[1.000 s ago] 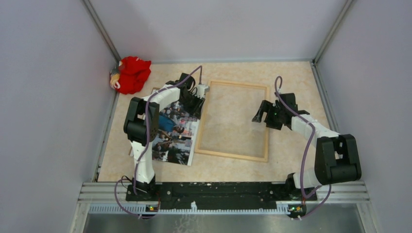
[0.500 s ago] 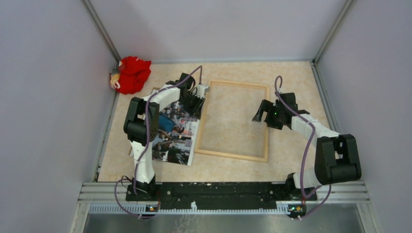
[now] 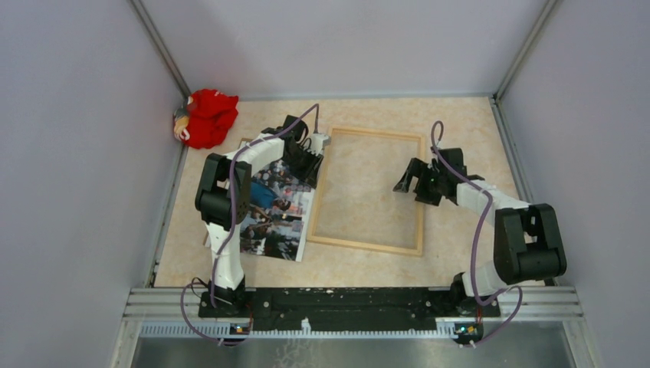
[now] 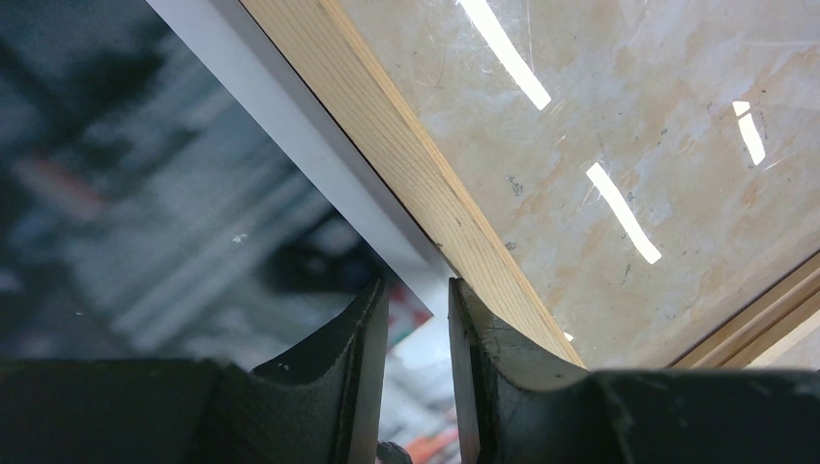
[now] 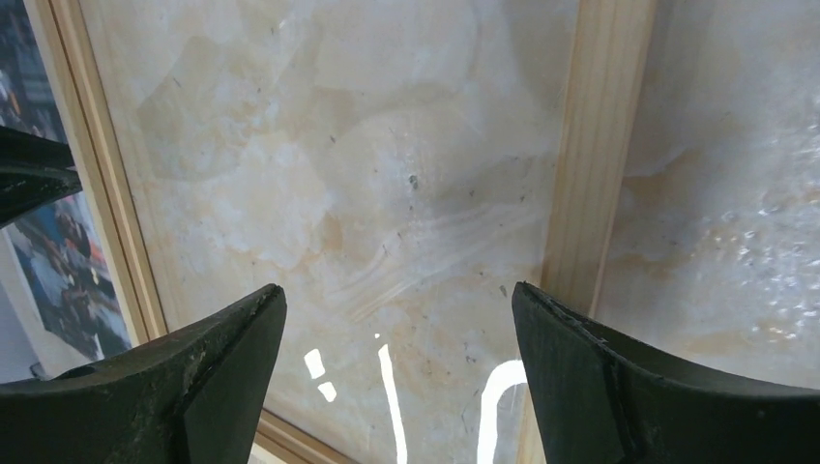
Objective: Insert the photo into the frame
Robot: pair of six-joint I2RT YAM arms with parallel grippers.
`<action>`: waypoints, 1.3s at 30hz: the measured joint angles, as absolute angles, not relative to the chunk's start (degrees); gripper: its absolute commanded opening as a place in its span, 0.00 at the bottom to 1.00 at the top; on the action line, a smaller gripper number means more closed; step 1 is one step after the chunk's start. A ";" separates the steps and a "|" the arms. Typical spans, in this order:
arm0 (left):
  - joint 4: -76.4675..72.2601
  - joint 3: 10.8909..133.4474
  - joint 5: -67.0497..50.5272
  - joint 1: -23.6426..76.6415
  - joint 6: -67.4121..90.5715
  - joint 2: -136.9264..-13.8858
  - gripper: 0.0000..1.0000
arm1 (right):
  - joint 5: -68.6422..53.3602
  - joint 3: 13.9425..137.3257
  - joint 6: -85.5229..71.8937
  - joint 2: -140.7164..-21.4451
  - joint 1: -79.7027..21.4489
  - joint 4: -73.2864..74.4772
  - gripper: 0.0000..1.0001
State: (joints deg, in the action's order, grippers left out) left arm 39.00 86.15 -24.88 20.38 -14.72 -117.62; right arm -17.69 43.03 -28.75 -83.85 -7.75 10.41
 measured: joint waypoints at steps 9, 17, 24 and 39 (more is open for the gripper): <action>39.05 86.26 -24.47 20.64 -14.72 -117.64 0.37 | -19.64 41.93 -30.74 -85.25 -8.25 8.91 0.86; 39.31 86.67 -24.29 20.80 -14.74 -117.78 0.36 | -14.22 47.03 -28.10 -85.25 -10.98 15.22 0.85; 40.73 88.23 -24.47 20.67 -14.76 -118.67 0.36 | -6.79 56.84 -24.49 -88.64 -12.21 17.63 0.84; 40.86 88.51 -24.40 20.40 -15.25 -118.67 0.35 | 0.43 79.18 -21.61 -109.49 -12.21 18.48 0.81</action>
